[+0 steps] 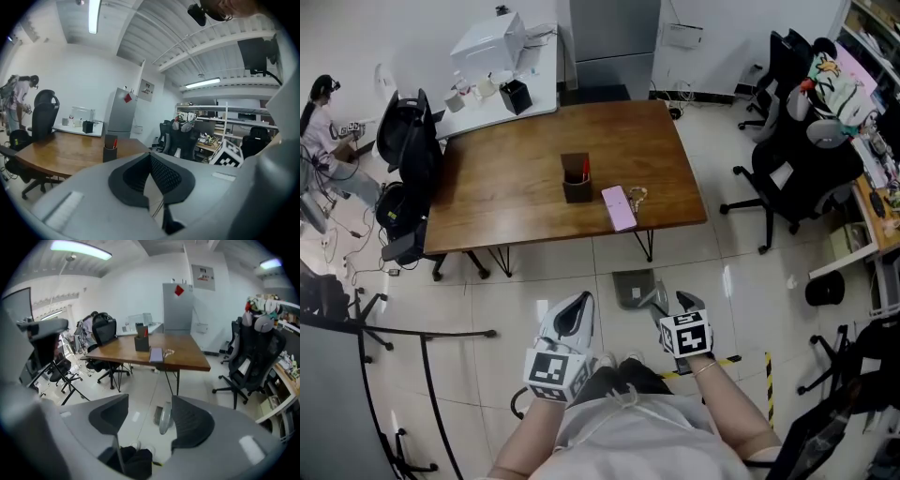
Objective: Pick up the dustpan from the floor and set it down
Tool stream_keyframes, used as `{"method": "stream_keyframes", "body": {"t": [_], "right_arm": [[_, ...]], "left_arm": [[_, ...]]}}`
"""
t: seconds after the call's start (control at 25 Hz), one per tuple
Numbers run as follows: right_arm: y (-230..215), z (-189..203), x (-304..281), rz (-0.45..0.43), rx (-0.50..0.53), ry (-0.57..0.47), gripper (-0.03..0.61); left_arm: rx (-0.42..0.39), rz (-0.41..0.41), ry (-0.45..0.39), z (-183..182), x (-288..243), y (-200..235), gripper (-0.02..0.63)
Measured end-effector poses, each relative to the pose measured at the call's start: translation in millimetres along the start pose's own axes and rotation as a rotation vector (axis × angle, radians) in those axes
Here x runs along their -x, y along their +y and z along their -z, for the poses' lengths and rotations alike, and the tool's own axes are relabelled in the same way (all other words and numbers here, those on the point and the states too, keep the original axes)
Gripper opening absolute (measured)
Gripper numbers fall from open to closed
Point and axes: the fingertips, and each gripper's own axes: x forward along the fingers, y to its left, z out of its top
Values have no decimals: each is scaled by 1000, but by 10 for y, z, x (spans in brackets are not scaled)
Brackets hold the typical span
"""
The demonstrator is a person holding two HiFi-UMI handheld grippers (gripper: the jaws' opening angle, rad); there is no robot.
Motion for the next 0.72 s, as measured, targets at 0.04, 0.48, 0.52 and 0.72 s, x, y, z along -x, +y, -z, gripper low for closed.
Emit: {"method": "stream_keyframes", "body": {"t": [0.04, 0.48, 0.52, 0.72], "right_arm": [[-64, 100, -159, -8, -21, 54, 288], [-617, 966, -1547, 10, -108, 431, 278], [-615, 1032, -1638, 13, -96, 450, 278], [-533, 1187, -1866, 3, -108, 452, 189]], "left_arm": [[1, -1, 5, 19, -32, -7, 15], [12, -59, 33, 549, -352, 279, 15], [14, -64, 34, 605, -383, 319, 15], [20, -77, 33, 794, -486, 435, 15]]}}
